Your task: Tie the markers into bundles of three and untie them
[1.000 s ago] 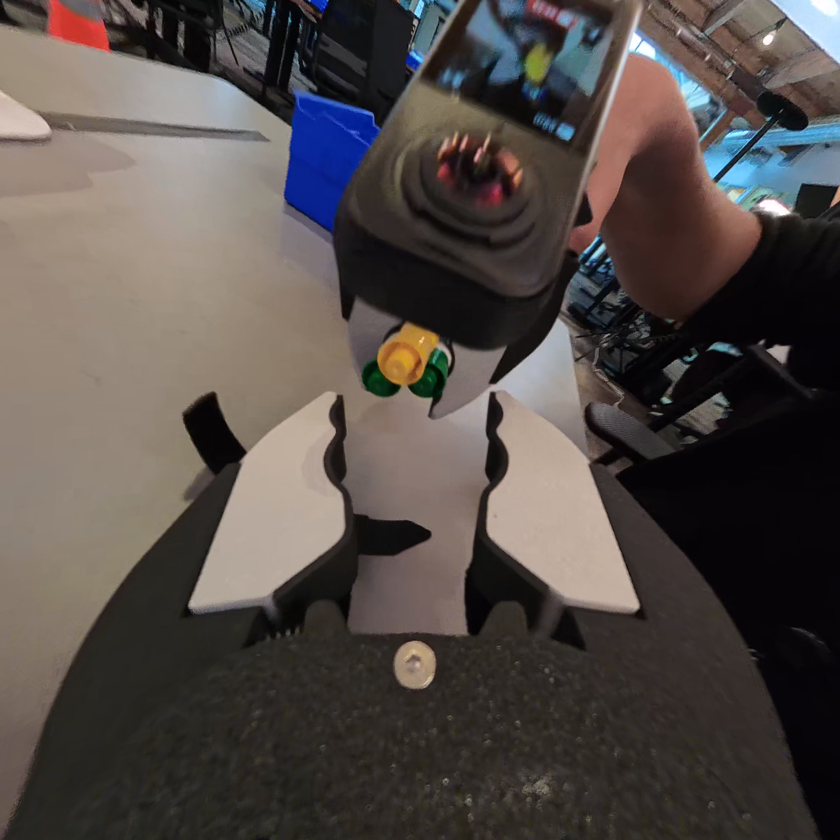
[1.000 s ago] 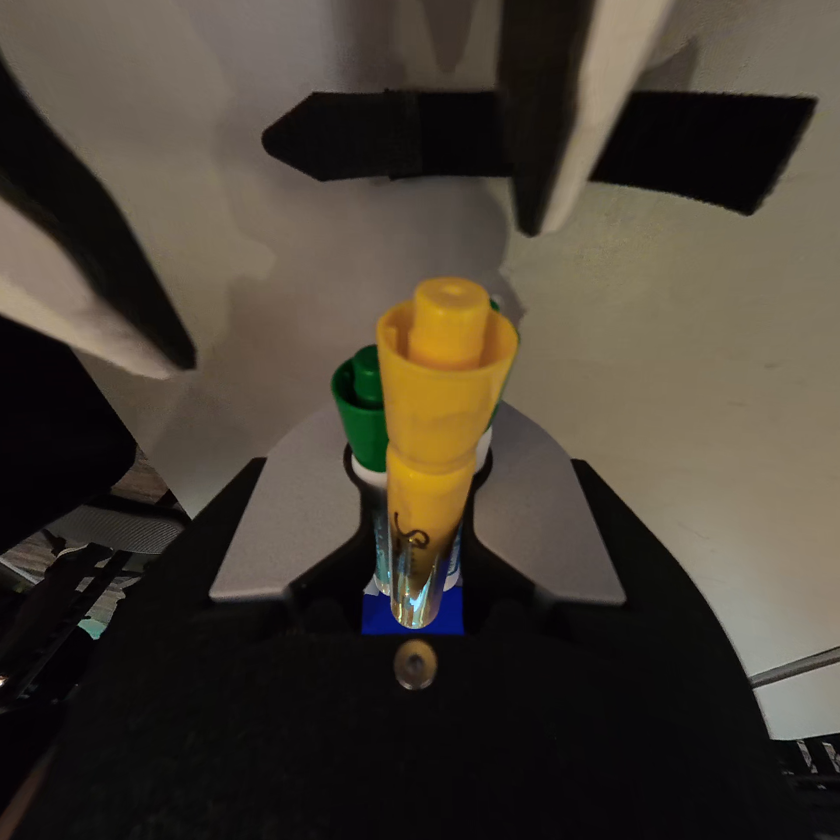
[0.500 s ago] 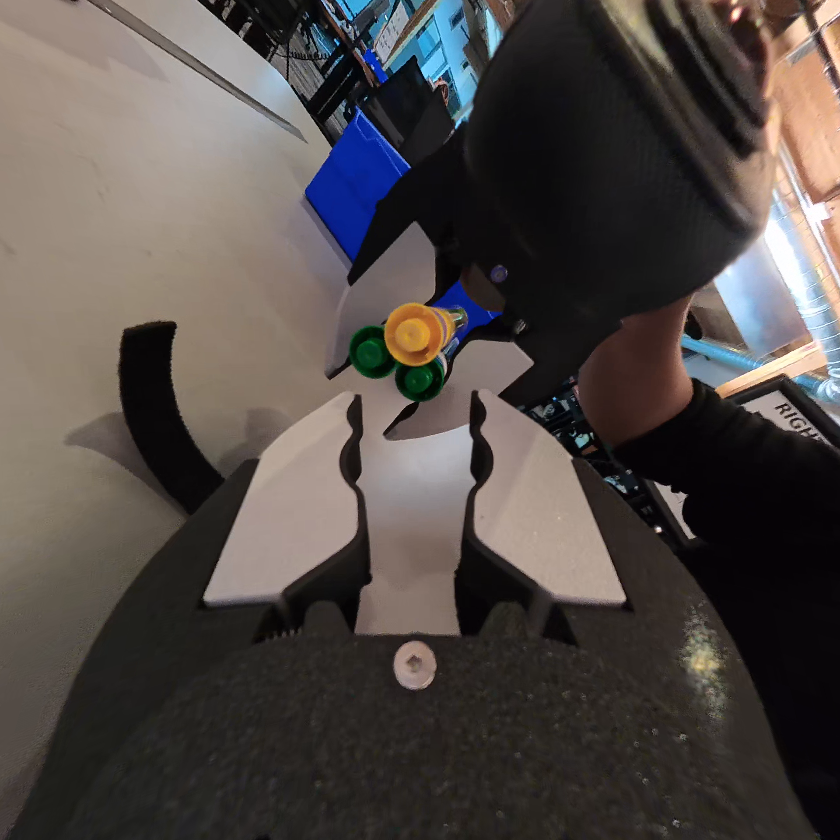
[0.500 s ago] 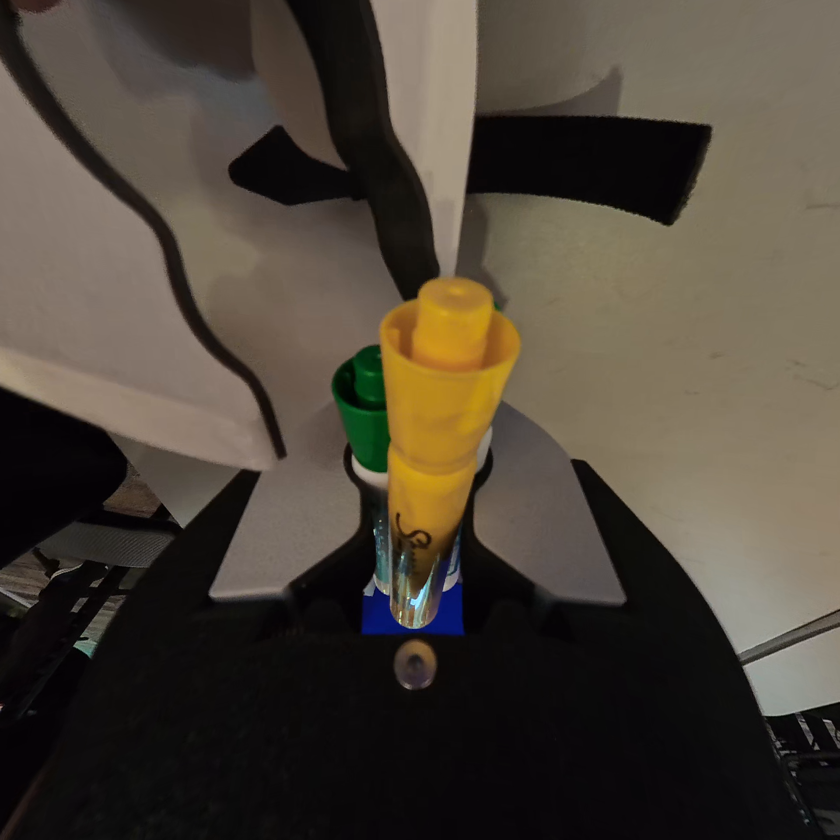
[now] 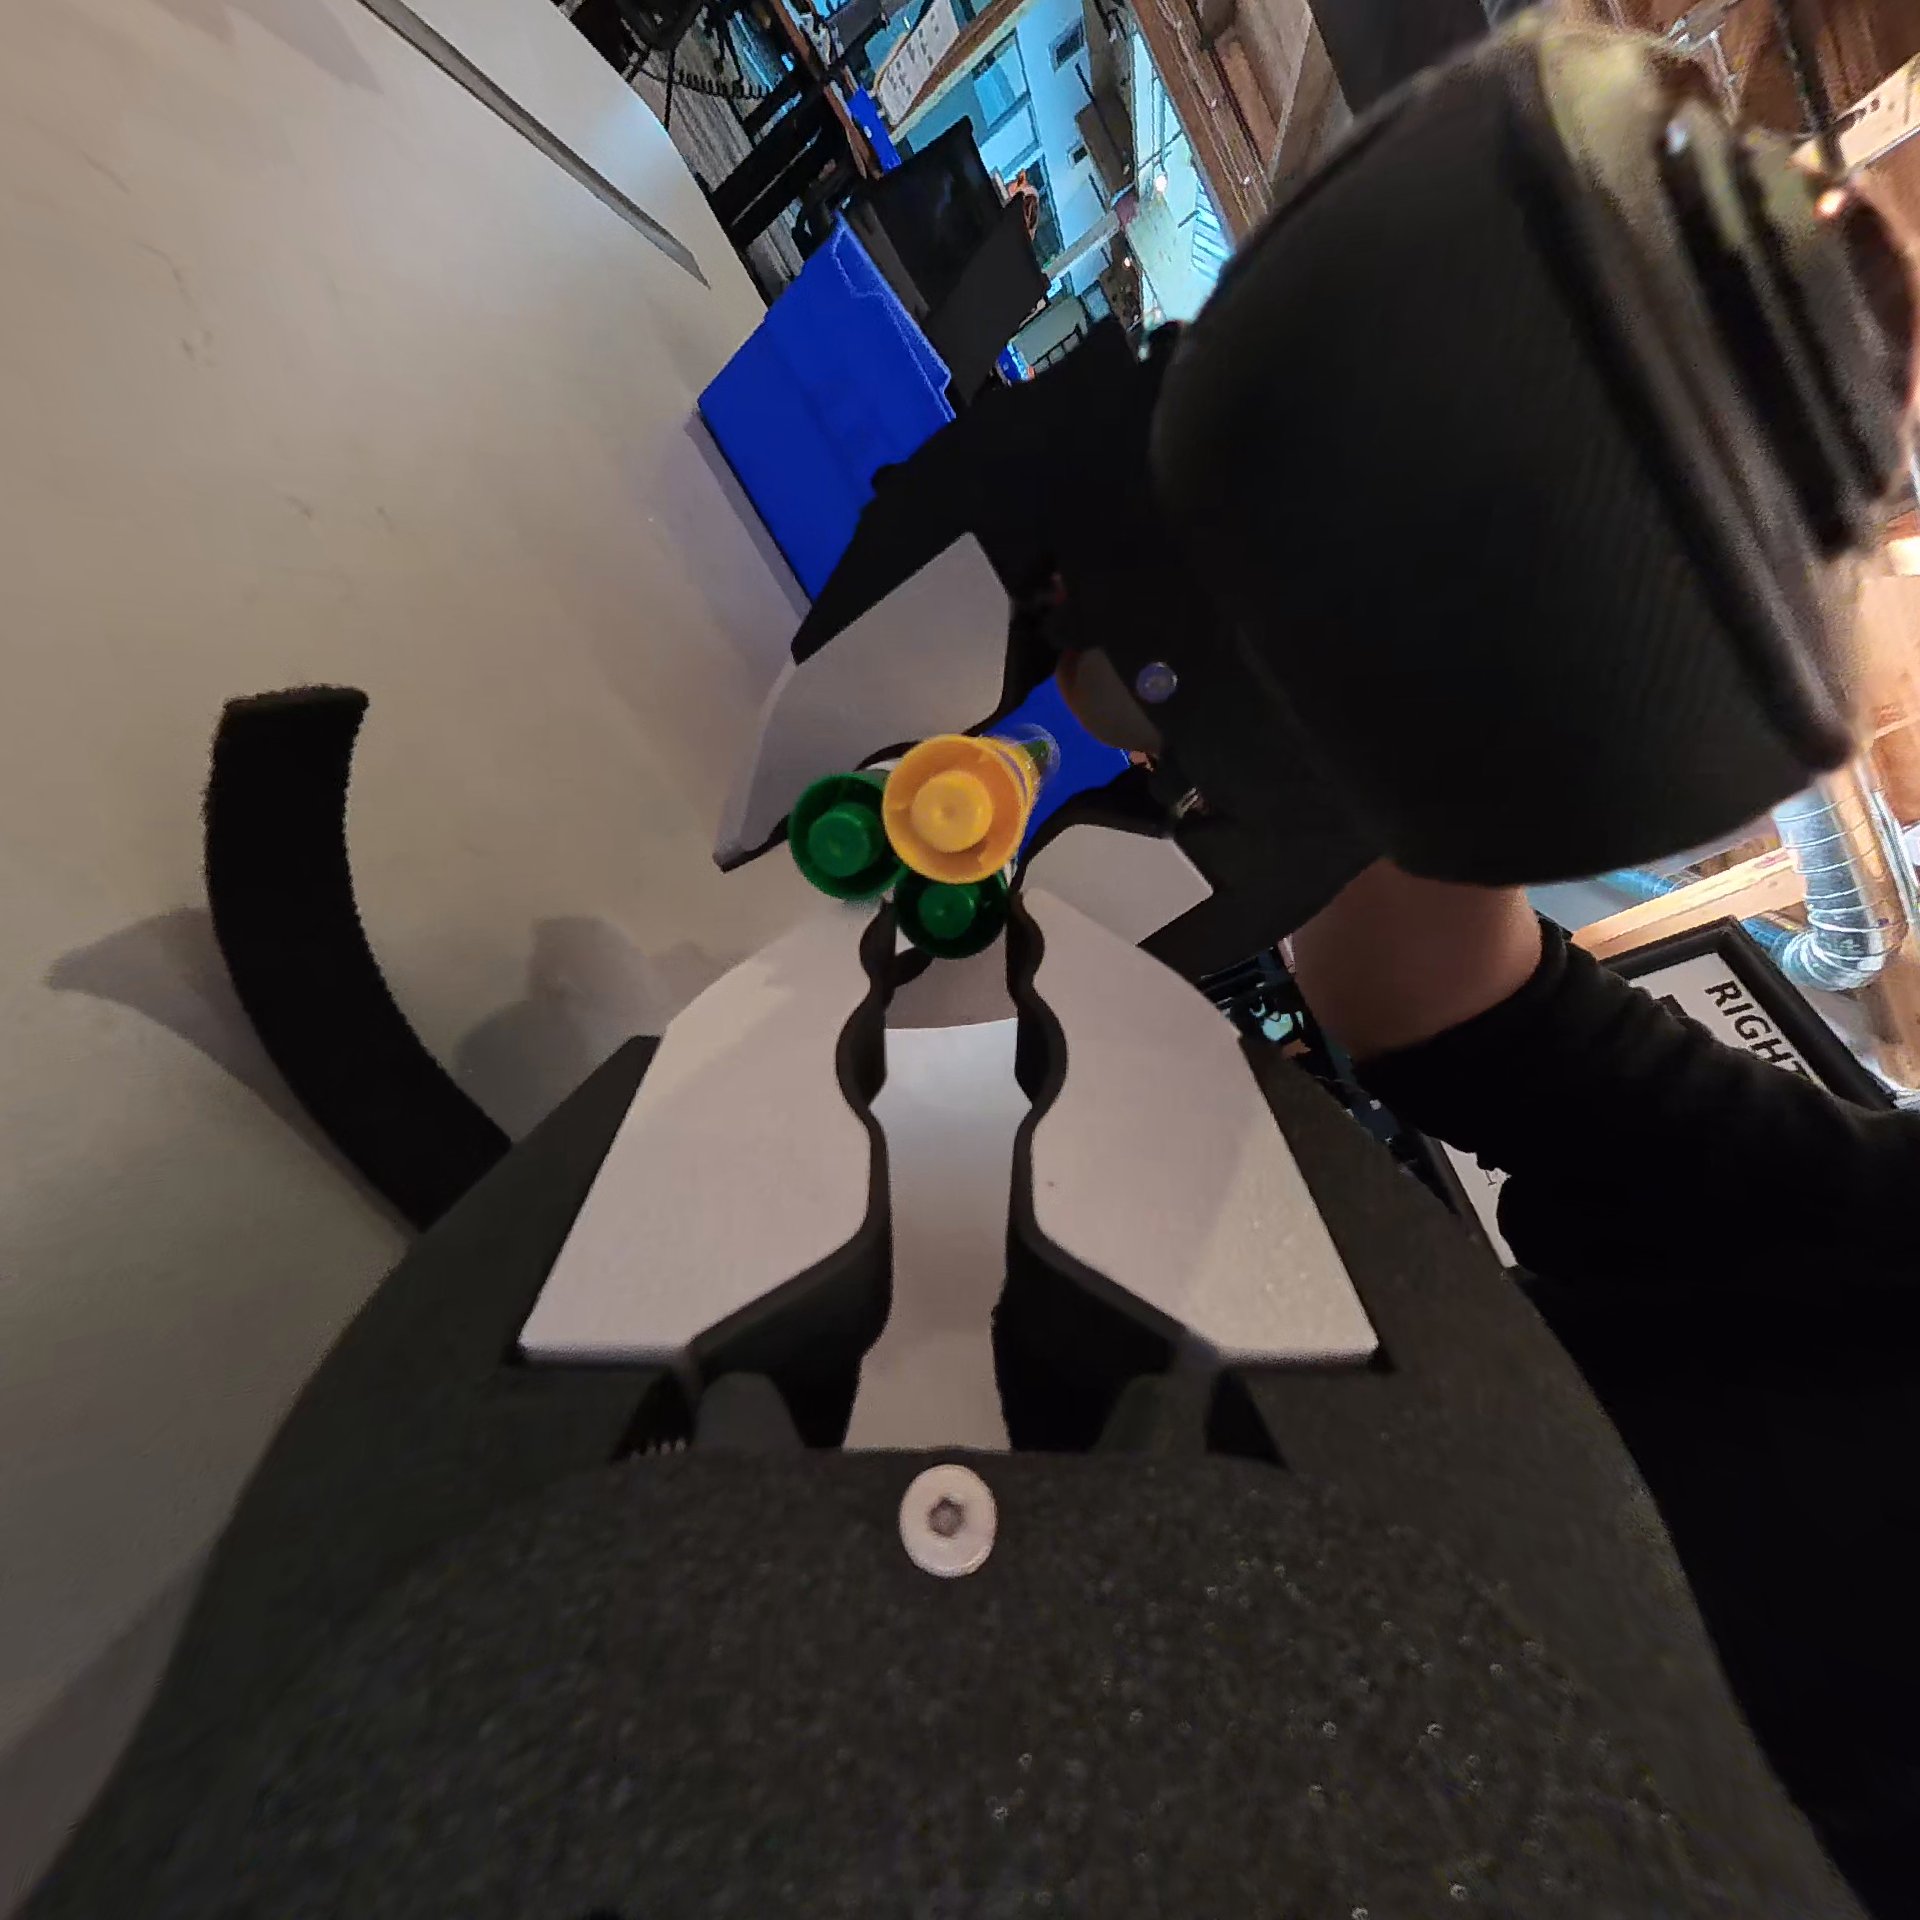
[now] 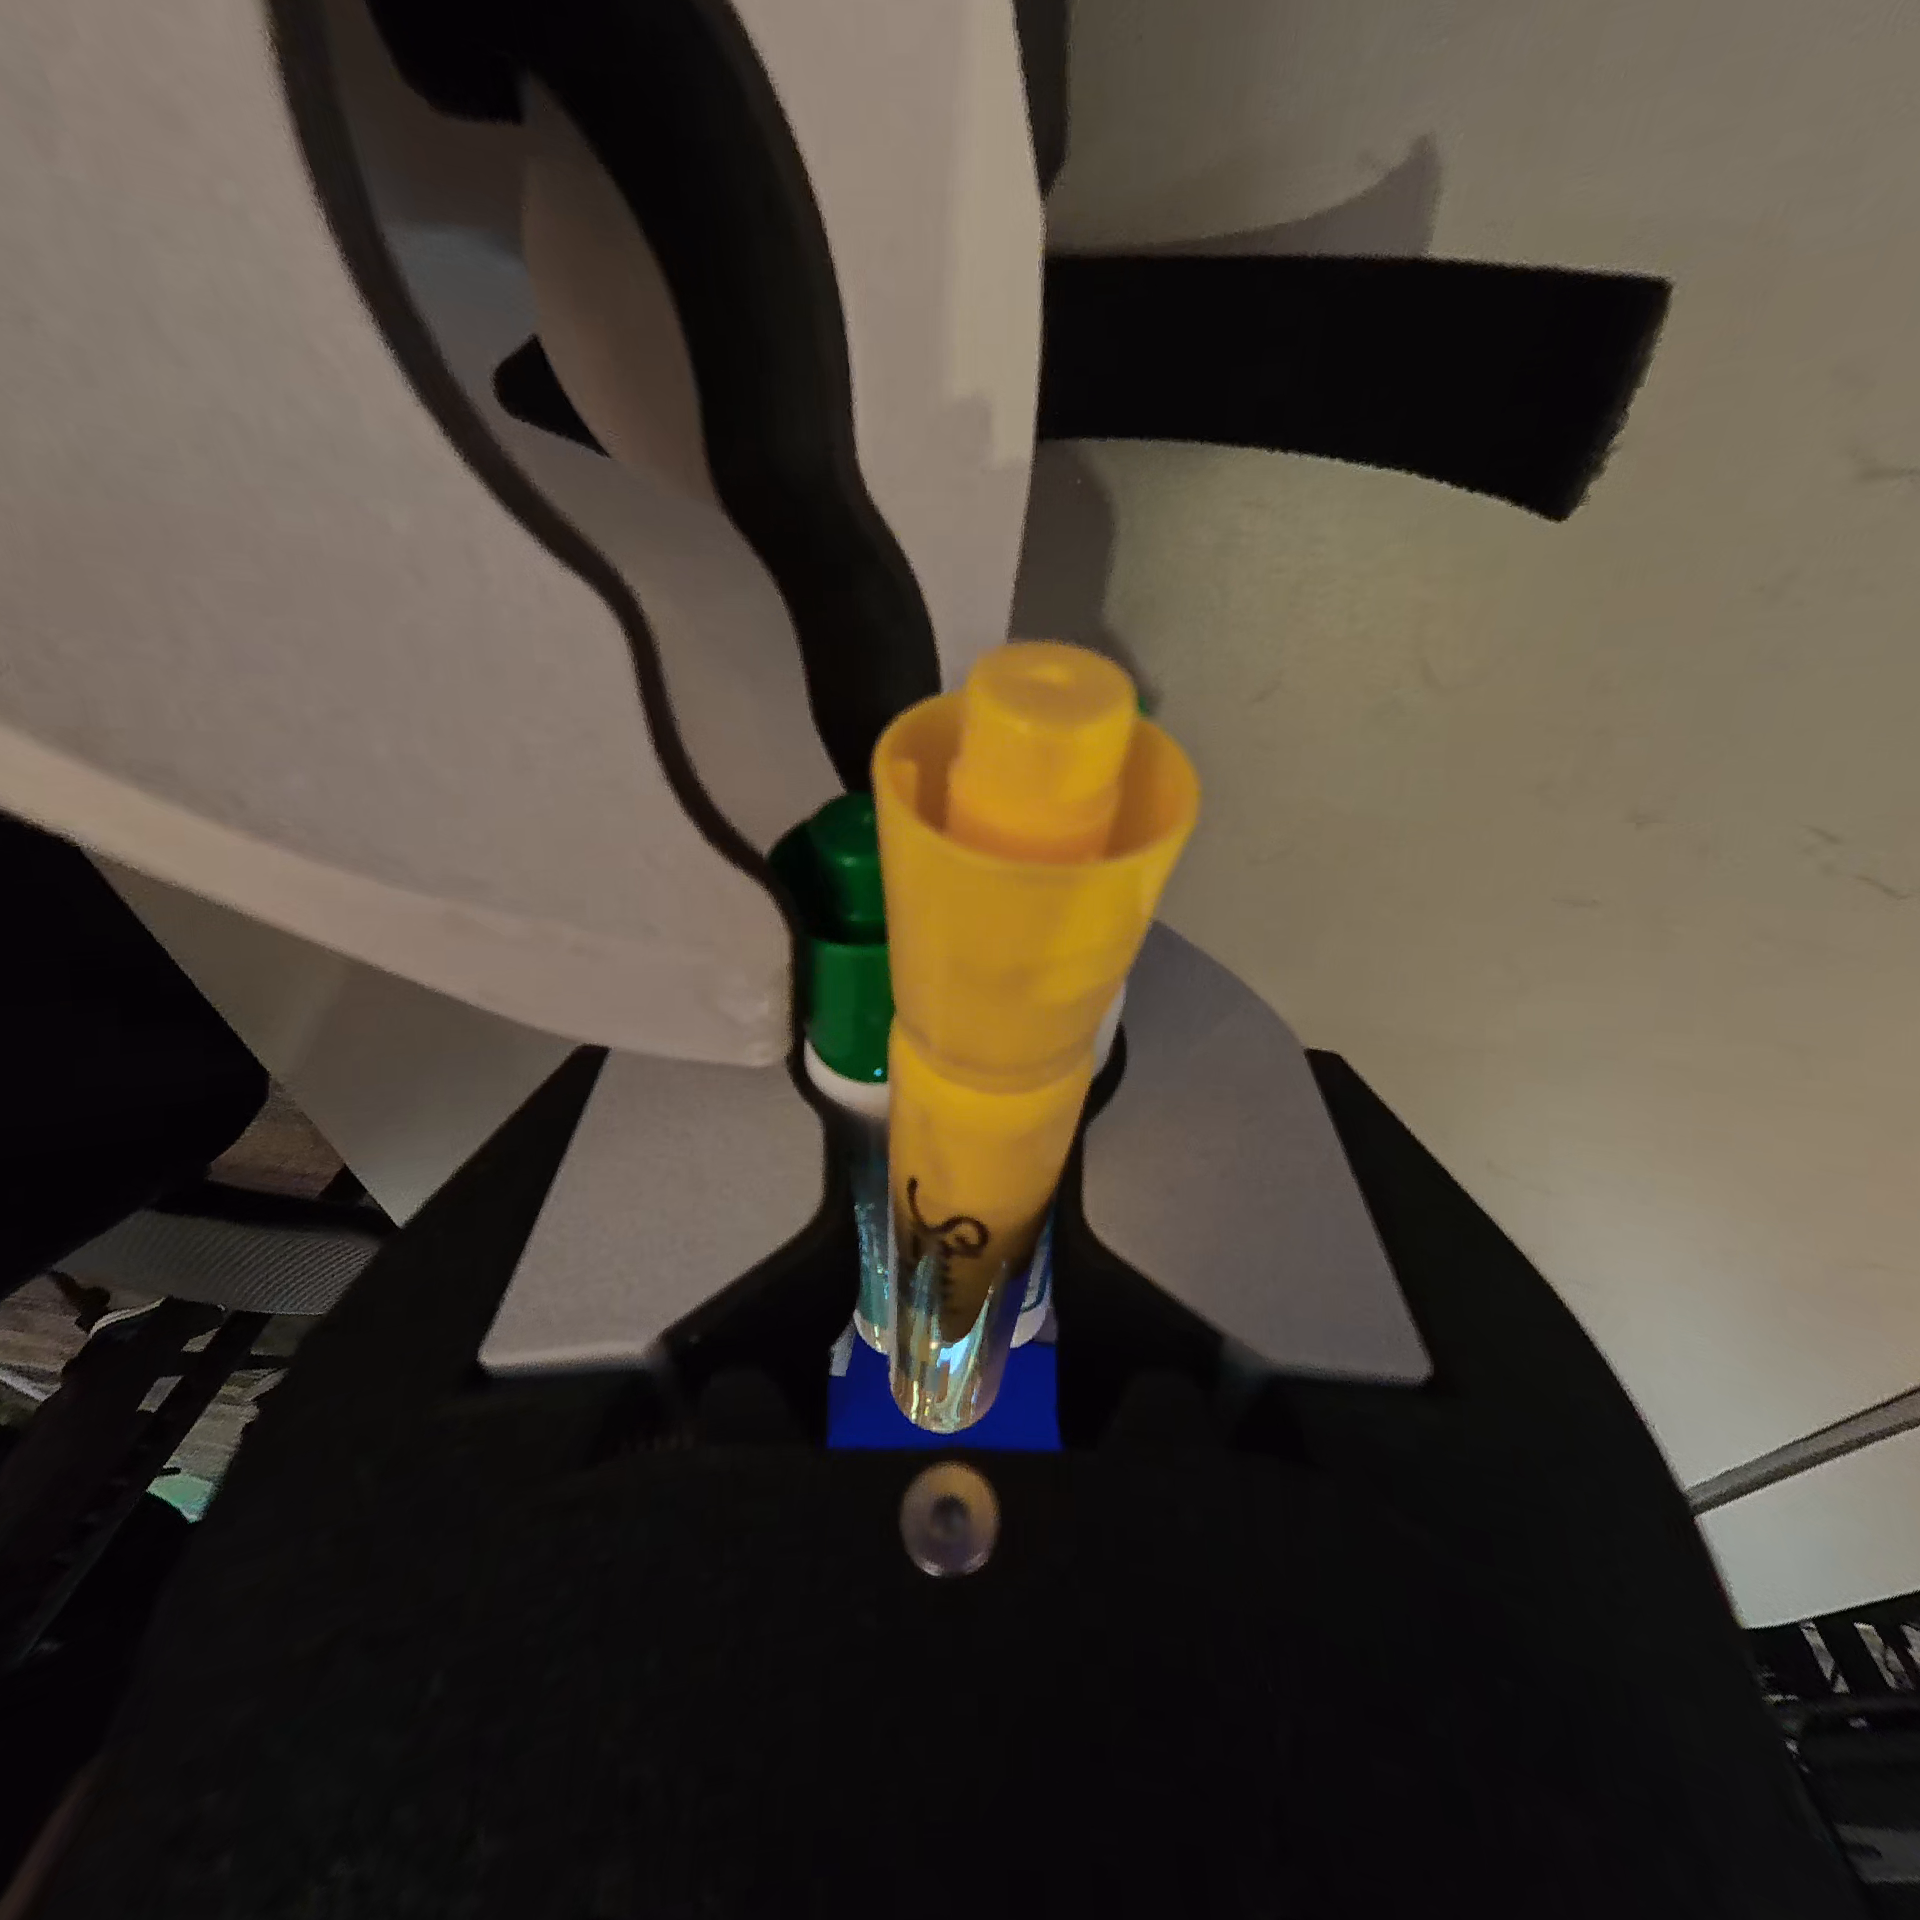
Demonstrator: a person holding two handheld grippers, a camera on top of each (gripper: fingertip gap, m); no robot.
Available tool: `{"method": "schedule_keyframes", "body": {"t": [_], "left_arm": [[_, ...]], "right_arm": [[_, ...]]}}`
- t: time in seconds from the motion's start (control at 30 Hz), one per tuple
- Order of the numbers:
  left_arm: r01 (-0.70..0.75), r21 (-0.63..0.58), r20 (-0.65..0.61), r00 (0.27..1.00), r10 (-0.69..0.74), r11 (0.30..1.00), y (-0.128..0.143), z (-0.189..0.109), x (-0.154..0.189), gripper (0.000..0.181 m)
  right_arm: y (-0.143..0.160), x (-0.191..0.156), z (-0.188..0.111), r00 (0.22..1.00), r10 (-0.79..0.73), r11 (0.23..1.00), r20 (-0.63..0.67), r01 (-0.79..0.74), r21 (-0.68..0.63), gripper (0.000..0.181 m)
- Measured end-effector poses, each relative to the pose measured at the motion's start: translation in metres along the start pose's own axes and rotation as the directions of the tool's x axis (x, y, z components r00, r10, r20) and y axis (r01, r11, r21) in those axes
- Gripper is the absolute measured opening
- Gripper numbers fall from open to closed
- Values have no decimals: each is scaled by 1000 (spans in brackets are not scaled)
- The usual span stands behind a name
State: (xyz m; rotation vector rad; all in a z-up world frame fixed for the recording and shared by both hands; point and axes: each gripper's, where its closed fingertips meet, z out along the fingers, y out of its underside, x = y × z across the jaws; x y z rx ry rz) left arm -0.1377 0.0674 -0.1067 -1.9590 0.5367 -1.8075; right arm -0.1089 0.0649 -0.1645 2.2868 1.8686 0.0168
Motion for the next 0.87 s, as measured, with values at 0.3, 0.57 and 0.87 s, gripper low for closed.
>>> {"method": "schedule_keyframes", "body": {"t": [0.3,0.57,0.87], "left_arm": [[62,8,7,998,-63,998,1,-3,0,19],[72,5,-1,997,-72,997,0,-7,2,19],[58,-2,-1,998,-58,998,-4,-11,6,18]], "right_arm": [[-4,-2,0,1000,-8,1000,15,8,27,42],[-11,-2,-3,1000,-13,997,16,12,79,42],[-18,-2,-9,999,-15,986,30,10,166,42]]}}
